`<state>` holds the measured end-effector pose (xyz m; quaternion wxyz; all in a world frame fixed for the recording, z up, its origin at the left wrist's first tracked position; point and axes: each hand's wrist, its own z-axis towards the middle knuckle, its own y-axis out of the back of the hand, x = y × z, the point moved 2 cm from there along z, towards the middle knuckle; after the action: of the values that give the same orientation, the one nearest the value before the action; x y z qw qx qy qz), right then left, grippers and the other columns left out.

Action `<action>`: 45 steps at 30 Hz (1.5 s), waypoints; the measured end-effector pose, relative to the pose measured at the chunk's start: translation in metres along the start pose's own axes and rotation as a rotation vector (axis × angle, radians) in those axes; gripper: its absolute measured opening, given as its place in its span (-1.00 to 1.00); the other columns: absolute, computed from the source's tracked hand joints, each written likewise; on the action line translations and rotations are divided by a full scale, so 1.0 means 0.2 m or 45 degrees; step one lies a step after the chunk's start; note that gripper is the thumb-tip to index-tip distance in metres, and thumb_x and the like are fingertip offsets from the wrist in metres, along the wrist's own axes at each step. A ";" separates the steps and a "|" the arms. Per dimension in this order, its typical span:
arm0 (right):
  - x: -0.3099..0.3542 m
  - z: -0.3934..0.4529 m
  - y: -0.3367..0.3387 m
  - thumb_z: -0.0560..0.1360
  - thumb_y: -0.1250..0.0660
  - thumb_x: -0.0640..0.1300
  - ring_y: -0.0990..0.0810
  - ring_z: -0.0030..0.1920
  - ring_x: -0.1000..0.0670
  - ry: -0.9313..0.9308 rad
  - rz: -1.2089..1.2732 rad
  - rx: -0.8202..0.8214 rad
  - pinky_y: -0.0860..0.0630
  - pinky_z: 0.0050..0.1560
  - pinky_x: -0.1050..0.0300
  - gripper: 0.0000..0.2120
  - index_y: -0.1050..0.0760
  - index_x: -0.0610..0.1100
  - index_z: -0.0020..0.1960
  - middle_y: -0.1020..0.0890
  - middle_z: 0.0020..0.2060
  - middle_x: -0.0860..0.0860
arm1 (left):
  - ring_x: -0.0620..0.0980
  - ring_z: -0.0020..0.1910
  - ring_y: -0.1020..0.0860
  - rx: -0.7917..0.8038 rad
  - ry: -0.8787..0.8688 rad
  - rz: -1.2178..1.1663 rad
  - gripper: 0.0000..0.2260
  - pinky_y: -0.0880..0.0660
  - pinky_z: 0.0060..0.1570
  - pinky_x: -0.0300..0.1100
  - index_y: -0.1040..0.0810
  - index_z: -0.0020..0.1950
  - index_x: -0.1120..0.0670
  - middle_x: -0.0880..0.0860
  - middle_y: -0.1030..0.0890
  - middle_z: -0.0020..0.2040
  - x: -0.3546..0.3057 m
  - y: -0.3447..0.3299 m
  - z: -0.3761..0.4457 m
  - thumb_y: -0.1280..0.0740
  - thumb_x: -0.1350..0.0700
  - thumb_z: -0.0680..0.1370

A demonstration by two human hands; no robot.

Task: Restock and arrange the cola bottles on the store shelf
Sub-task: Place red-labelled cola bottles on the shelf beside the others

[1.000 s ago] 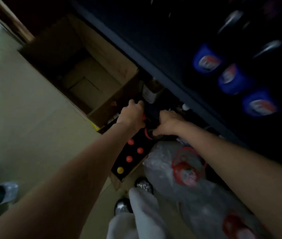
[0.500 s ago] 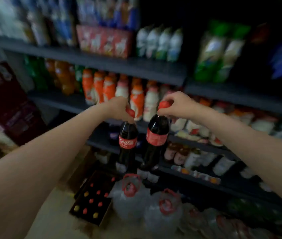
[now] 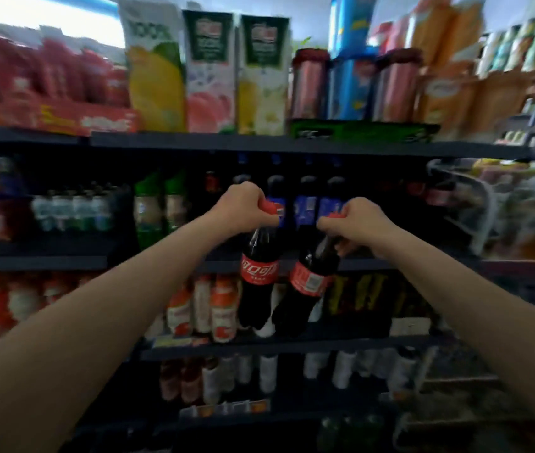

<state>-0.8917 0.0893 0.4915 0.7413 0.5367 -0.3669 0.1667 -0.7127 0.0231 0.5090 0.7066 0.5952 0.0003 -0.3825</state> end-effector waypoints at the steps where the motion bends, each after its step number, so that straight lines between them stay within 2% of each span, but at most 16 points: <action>1: -0.09 0.02 0.11 0.43 -0.40 -0.04 -0.56 -0.58 0.01 -0.016 -0.001 -0.027 -0.51 -0.52 0.22 -0.70 -0.41 -0.20 -0.34 -0.56 -0.56 -0.04 | 0.03 -0.14 -0.50 -0.007 -0.015 -0.009 -0.70 -0.37 -0.21 -0.19 -0.59 -0.02 0.25 0.11 -0.53 -0.17 -0.10 -0.06 0.05 -0.42 0.03 0.43; 4: -0.28 0.10 0.43 0.48 -0.36 -0.02 -0.57 -0.51 -0.02 -0.032 -0.020 -0.117 -0.55 -0.48 0.16 -0.68 -0.44 -0.26 -0.24 -0.61 -0.41 -0.13 | 0.04 -0.14 -0.45 -0.010 -0.055 -0.018 -0.75 -0.36 -0.25 -0.15 -0.47 -0.06 0.20 0.08 -0.46 -0.19 -0.36 -0.24 0.18 -0.37 0.02 0.49; 7: -0.43 0.19 0.68 0.47 -0.38 -0.04 -0.60 -0.45 -0.10 -0.007 0.049 -0.233 -0.62 -0.29 -0.03 -0.71 -0.46 -0.29 -0.18 -0.65 -0.32 -0.22 | 0.06 -0.08 -0.44 -0.017 -0.093 -0.026 -0.76 -0.40 -0.11 -0.11 -0.40 -0.02 0.16 0.11 -0.44 -0.06 -0.58 -0.38 0.28 -0.34 0.01 0.51; 9: -0.54 0.25 0.78 0.46 -0.39 -0.05 -0.63 -0.41 -0.16 -0.003 0.105 -0.341 -0.64 -0.21 -0.13 -0.72 -0.42 -0.26 -0.17 -0.64 -0.31 -0.23 | 0.09 -0.01 -0.45 -0.053 -0.125 -0.007 -0.72 -0.40 -0.03 -0.09 -0.42 0.10 0.19 0.13 -0.41 0.03 -0.72 -0.47 0.36 -0.31 0.02 0.53; 13: -0.72 0.38 0.88 0.44 -0.38 0.00 -0.63 -0.42 -0.14 -0.024 0.169 -0.536 -0.63 -0.22 -0.12 -0.68 -0.41 -0.25 -0.08 -0.63 -0.28 -0.19 | 0.20 0.08 -0.48 -0.116 -0.157 0.023 -0.66 -0.39 -0.01 -0.11 -0.38 0.22 0.22 0.20 -0.38 0.20 -0.91 -0.62 0.51 -0.28 0.03 0.56; 16: -0.80 0.49 0.90 0.41 -0.38 0.07 -0.63 -0.41 -0.15 -0.021 0.168 -0.624 -0.62 -0.27 -0.12 -0.61 -0.44 -0.28 -0.07 -0.63 -0.24 -0.19 | 0.20 0.07 -0.49 -0.167 -0.192 -0.026 -0.66 -0.39 -0.02 -0.13 -0.38 0.21 0.23 0.21 -0.38 0.20 -0.98 -0.68 0.62 -0.27 0.03 0.56; 19: -0.83 0.59 0.88 0.42 -0.38 0.06 -0.63 -0.42 -0.12 -0.024 0.173 -0.666 -0.59 -0.41 0.01 -0.60 -0.42 -0.27 -0.04 -0.62 -0.23 -0.17 | 0.18 0.06 -0.49 -0.162 -0.221 -0.055 -0.68 -0.35 -0.09 -0.18 -0.39 0.19 0.22 0.19 -0.38 0.19 -1.01 -0.73 0.74 -0.27 0.03 0.56; 22: -0.82 0.71 0.88 0.38 -0.40 0.05 -0.63 -0.40 -0.13 0.012 0.163 -0.718 -0.62 -0.33 -0.08 -0.62 -0.47 -0.29 -0.10 -0.63 -0.28 -0.17 | 0.17 0.10 -0.48 -0.214 -0.200 -0.146 -0.68 -0.33 -0.07 -0.19 -0.40 0.19 0.20 0.18 -0.39 0.19 -1.04 -0.76 0.87 -0.28 0.02 0.55; 25: -0.79 0.80 0.87 0.34 -0.39 0.09 -0.62 -0.19 -0.18 0.031 0.057 -0.705 -0.58 -0.20 -0.09 -0.65 -0.44 -0.19 -0.16 -0.62 -0.22 -0.15 | 0.14 0.14 -0.47 -0.312 -0.167 -0.215 -0.67 -0.35 -0.01 -0.19 -0.43 0.20 0.19 0.18 -0.43 0.18 -1.04 -0.81 0.93 -0.29 0.01 0.54; 27: -0.78 0.86 0.85 0.39 -0.38 0.07 -0.58 -0.08 -0.15 0.019 0.024 -0.662 -0.45 -0.22 0.02 -0.69 -0.41 -0.16 -0.12 -0.57 -0.17 -0.10 | 0.14 0.18 -0.44 -0.350 -0.154 -0.283 -0.65 -0.34 0.04 -0.20 -0.42 0.22 0.19 0.18 -0.45 0.18 -1.03 -0.88 0.95 -0.28 0.00 0.54; 30: -0.80 0.91 0.80 0.46 -0.33 0.06 -0.59 0.00 -0.17 0.042 -0.014 -0.601 -0.36 -0.18 0.11 -0.73 -0.49 -0.15 -0.07 -0.61 -0.11 -0.12 | 0.19 0.30 -0.30 -0.351 0.003 -0.447 -0.62 -0.28 0.21 -0.03 -0.35 0.29 0.16 0.17 -0.45 0.27 -1.03 -0.95 0.99 -0.21 -0.04 0.57; 33: -0.84 0.92 0.80 0.48 -0.33 0.07 -0.57 0.06 -0.13 0.124 0.008 -0.528 -0.36 -0.12 0.15 -0.72 -0.52 -0.15 0.00 -0.60 -0.09 -0.06 | 0.19 0.37 -0.24 -0.300 0.104 -0.649 -0.62 -0.20 0.30 0.03 -0.30 0.35 0.09 0.14 -0.44 0.31 -1.02 -0.99 1.05 -0.19 -0.04 0.58; 36: -0.87 0.97 0.82 0.45 -0.38 0.04 -0.58 0.06 -0.10 0.182 0.090 -0.387 -0.45 -0.03 0.11 -0.74 -0.53 -0.12 0.01 -0.60 -0.09 -0.02 | 0.19 0.34 -0.35 -0.265 0.128 -0.913 -0.56 -0.28 0.35 0.12 -0.31 0.35 0.04 0.13 -0.48 0.28 -1.01 -1.02 1.10 -0.25 -0.09 0.52; 39: -0.88 1.02 0.84 0.39 -0.46 -0.02 -0.58 0.09 -0.11 0.185 0.104 -0.238 -0.54 0.07 -0.02 -0.61 -0.52 -0.18 0.13 -0.63 0.03 -0.09 | 0.07 0.15 -0.51 -0.305 0.174 -1.039 -0.64 -0.44 0.24 -0.01 -0.41 0.27 0.15 0.12 -0.55 0.14 -1.01 -1.01 1.14 -0.29 0.02 0.54; 41: -0.88 1.06 0.84 0.38 -0.47 -0.02 -0.58 0.09 -0.13 0.221 0.073 -0.254 -0.54 0.02 -0.01 -0.57 -0.51 -0.22 0.15 -0.62 0.04 -0.13 | 0.05 0.11 -0.52 -0.389 0.198 -1.068 -0.68 -0.45 0.20 -0.10 -0.43 0.26 0.20 0.13 -0.56 0.14 -0.99 -1.00 1.18 -0.29 0.10 0.55; 45: -0.87 1.16 0.82 0.40 -0.45 0.01 -0.56 0.14 -0.16 0.227 -0.002 -0.386 -0.54 0.05 0.05 -0.51 -0.47 -0.20 0.22 -0.60 0.13 -0.14 | 0.13 0.25 -0.48 -0.504 0.223 -1.060 -0.66 -0.40 0.30 0.02 -0.42 0.29 0.19 0.17 -0.54 0.23 -0.98 -1.03 1.24 -0.29 0.12 0.54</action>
<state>-1.1991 -0.0380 0.5110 0.8436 0.4020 -0.3201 0.1559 -1.0751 -0.0798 0.4981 0.5905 0.4282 0.3715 -0.5744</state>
